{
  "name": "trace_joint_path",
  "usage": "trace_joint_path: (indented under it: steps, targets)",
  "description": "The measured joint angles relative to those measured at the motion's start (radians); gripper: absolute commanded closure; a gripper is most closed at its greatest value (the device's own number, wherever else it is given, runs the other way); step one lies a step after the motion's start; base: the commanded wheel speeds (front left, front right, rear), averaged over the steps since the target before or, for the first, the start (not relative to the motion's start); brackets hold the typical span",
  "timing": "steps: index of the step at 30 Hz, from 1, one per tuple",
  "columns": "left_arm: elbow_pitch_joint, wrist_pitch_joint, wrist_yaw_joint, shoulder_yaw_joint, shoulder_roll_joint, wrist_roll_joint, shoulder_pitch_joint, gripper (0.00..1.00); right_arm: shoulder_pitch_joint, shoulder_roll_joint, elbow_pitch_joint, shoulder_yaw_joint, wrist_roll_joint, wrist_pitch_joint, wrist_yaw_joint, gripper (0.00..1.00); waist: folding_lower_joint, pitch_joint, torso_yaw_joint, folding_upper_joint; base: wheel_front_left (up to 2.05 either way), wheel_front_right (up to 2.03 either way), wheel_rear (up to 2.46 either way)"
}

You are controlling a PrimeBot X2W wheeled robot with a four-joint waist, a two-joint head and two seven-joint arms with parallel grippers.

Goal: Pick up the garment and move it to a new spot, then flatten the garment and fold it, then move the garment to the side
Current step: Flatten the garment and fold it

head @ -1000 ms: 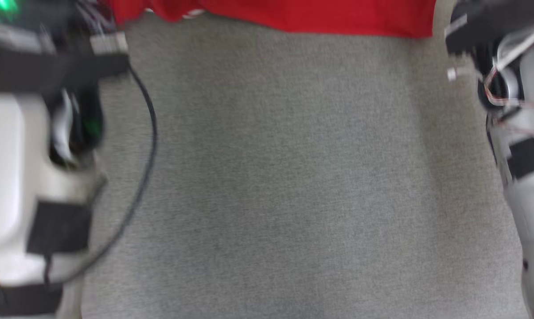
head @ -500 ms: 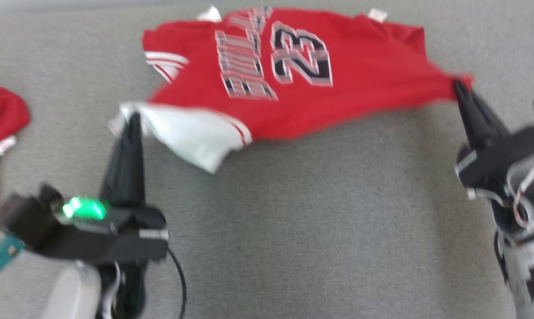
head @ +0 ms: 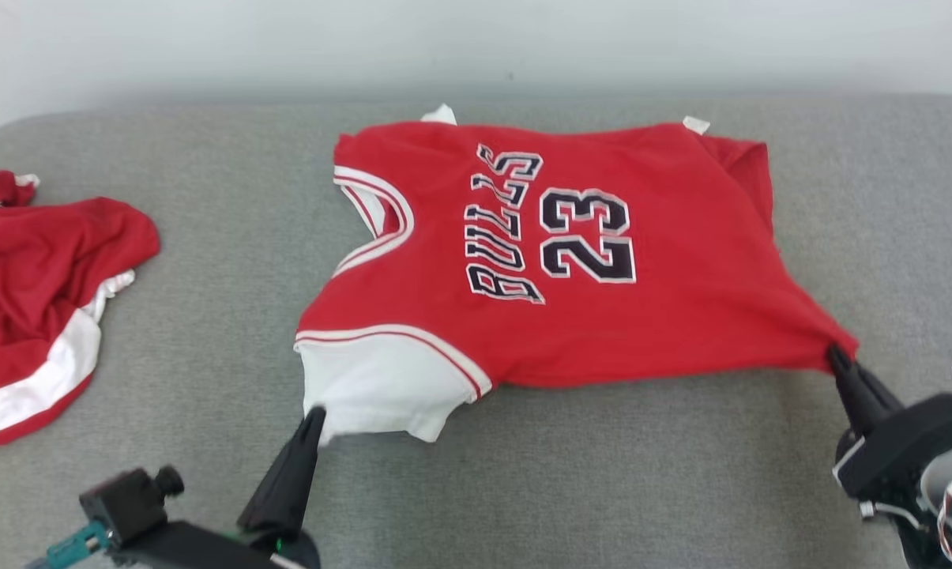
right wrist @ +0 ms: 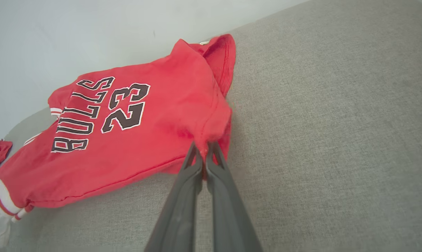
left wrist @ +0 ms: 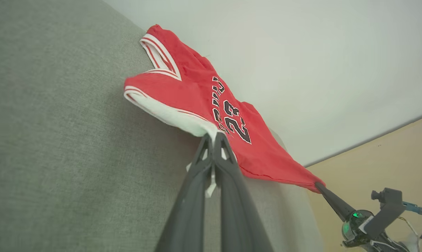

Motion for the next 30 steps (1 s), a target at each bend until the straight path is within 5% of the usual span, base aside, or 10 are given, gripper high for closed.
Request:
trace_joint_path:
  steps: [16,30]
  targets:
    - [-0.032,0.111,0.026,0.083,0.082,-0.171,0.185,1.00,0.126,0.043,-0.003,-0.058,-0.154,0.072,0.000,1.00,0.0001,-0.072,0.018,0.0001,0.00,0.00,0.00]
    - [0.019,0.134,0.062,0.021,0.114,-0.081,0.195,1.00,0.249,0.076,-0.092,-0.142,-0.186,0.191,0.000,1.00,0.0002,-0.063,0.004,0.0002,0.00,0.00,0.00]
